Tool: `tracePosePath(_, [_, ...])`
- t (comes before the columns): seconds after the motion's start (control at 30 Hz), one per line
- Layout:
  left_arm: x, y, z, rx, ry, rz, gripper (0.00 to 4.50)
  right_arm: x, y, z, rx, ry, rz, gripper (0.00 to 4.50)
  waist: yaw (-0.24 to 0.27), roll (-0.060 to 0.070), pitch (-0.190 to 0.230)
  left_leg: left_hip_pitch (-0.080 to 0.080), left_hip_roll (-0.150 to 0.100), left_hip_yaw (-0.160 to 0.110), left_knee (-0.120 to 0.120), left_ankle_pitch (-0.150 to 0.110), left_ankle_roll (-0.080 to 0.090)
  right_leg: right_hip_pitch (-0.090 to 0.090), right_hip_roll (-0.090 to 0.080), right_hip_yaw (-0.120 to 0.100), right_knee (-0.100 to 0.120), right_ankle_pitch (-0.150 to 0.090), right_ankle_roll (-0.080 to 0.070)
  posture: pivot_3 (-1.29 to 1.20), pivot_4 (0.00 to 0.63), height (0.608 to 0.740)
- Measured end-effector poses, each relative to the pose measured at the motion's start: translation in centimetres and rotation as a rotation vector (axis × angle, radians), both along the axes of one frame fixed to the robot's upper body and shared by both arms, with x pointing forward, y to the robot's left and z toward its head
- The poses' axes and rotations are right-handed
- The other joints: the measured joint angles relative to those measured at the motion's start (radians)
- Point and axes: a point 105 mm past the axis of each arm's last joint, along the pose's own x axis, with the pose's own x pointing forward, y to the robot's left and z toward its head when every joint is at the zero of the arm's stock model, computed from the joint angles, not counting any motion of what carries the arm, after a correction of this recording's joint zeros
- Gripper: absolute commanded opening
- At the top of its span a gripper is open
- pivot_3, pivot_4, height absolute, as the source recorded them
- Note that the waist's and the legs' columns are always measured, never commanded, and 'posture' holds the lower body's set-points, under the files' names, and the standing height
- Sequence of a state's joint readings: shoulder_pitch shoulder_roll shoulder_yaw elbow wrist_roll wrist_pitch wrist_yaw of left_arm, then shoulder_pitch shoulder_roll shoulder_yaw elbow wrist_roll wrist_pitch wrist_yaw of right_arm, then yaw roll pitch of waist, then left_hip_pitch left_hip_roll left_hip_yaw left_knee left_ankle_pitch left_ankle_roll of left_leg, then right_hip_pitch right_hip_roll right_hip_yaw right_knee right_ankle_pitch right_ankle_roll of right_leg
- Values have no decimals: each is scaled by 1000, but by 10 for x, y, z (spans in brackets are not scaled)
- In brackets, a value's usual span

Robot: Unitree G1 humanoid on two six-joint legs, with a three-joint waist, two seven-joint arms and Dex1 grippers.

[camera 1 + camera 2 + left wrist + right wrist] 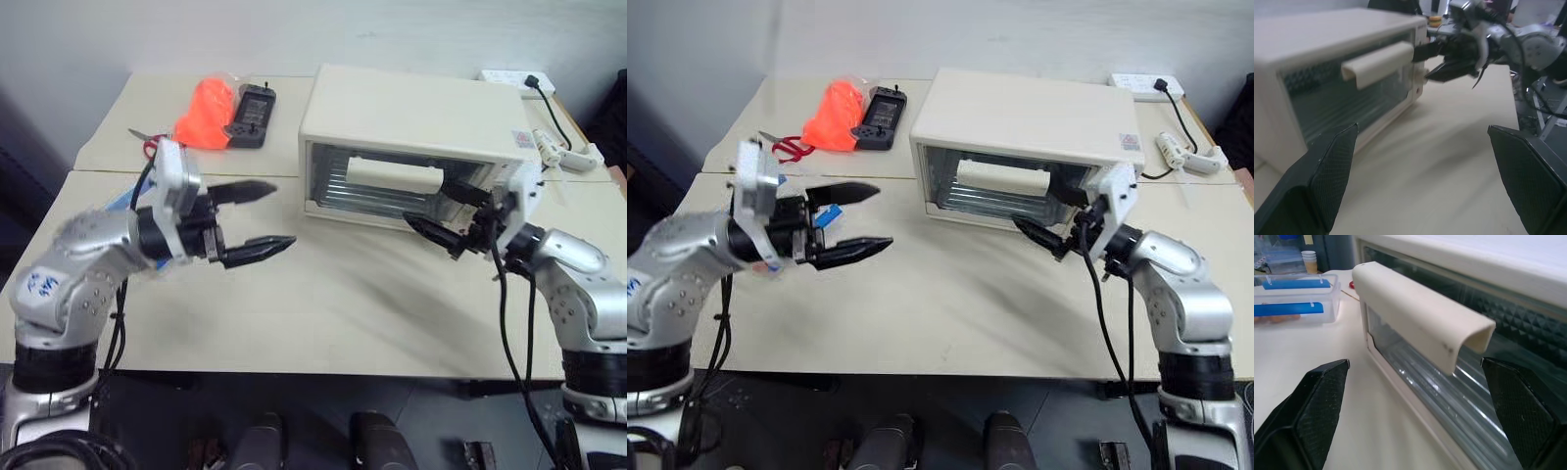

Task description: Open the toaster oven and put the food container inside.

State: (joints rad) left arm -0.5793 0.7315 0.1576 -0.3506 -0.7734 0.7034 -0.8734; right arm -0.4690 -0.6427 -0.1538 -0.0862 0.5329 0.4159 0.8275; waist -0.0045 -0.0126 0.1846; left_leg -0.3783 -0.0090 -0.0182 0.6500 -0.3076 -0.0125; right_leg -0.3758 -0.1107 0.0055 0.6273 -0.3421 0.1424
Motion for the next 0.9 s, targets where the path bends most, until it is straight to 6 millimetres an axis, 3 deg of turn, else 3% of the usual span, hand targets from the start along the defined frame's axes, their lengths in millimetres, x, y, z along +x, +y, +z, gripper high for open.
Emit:
tracePosePath(0.33, [6,-5,10,15,-15,20,4500,1,14,-1,-4,-3,44,4480,-13,0,0,-7,1,0,6,0,0,-4,1,-1,0,0,1,0,150,740])
tracePosePath(0.5, [12,-2,10,2,-18,43,3347,-3,19,5,-11,-29,57,4500,-13,0,0,-7,1,0,8,0,0,-4,1,-1,0,0,1,0,150,740])
tracePosePath(0.83, [23,2,22,-31,-84,85,128,-13,22,-2,-18,-31,57,4500,-8,0,0,-8,1,-1,8,0,1,-4,1,-1,1,1,1,0,150,740])
tracePosePath(0.9, [26,4,21,-34,-81,96,12,-17,22,-6,-22,-29,55,4500,-8,0,0,-8,1,-1,8,0,1,-4,1,-2,1,1,1,0,150,740])
